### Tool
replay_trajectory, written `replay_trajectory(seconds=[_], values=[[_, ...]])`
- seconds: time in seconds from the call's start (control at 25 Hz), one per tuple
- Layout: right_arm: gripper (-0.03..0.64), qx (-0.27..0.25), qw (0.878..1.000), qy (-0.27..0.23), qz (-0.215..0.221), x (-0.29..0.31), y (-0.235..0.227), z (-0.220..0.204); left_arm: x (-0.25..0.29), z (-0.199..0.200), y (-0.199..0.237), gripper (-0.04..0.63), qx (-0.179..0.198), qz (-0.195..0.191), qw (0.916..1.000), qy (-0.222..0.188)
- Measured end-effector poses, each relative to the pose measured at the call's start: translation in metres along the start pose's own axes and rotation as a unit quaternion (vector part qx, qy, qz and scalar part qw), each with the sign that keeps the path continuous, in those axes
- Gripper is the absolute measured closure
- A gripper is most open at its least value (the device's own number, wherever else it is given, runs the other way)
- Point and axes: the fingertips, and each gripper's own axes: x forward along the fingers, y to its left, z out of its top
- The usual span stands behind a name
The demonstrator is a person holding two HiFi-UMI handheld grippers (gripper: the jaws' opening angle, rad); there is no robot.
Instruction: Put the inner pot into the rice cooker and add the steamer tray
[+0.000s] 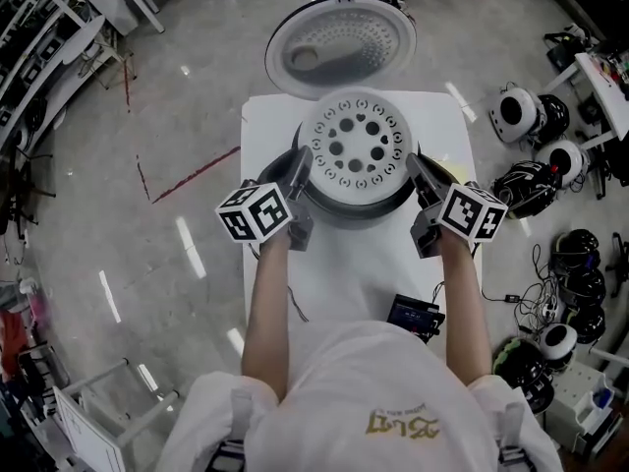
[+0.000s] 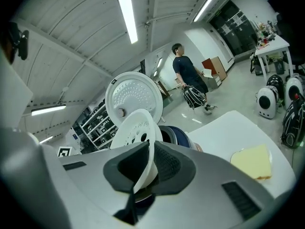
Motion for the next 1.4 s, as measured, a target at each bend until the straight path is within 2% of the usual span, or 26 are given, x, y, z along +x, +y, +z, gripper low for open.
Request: replay_trajectory(seconds=[0.16,0.44,0.64,0.84,1.04,1.12,1.24,1.4], values=[[0.561,-0.020,1.000,0.013,-0.017,0.006,-0.001,-0.006,-0.002,0.001,0.003,0.538,0.023,0.007,0.9997,0.000],[0.545,-0.056,0.997,0.032,-0.035,0.010,-0.002,-0.015,-0.001,-0.002,0.005,0.522,0.086,0.023,0.9960,0.015],[0.535,-0.068,0.996,0.035,-0.053,0.009,-0.005,-0.022,-0.001,-0.011,0.006,0.492,0.109,0.020,0.9932,0.035],[0.520,-0.129,0.987,0.042,-0.091,0.009,-0.011,-0.023,0.001,-0.016,0.004,0.472,0.132,0.028,0.9900,0.043],[0.520,-0.151,0.982,0.036,-0.110,0.006,-0.012,-0.025,0.001,-0.018,0.003,0.460,0.148,0.026,0.9876,0.046],[0.520,-0.158,0.980,0.035,-0.115,0.006,-0.013,-0.024,0.002,-0.018,0.003,0.430,0.149,0.025,0.9874,0.047],[0.520,-0.161,0.979,0.032,-0.121,0.003,-0.014,-0.021,0.002,-0.019,0.003,0.431,0.157,0.026,0.9860,0.049],[0.520,-0.159,0.979,0.015,-0.126,-0.007,-0.011,-0.019,-0.001,-0.015,0.002,0.377,0.173,0.034,0.9836,0.036]])
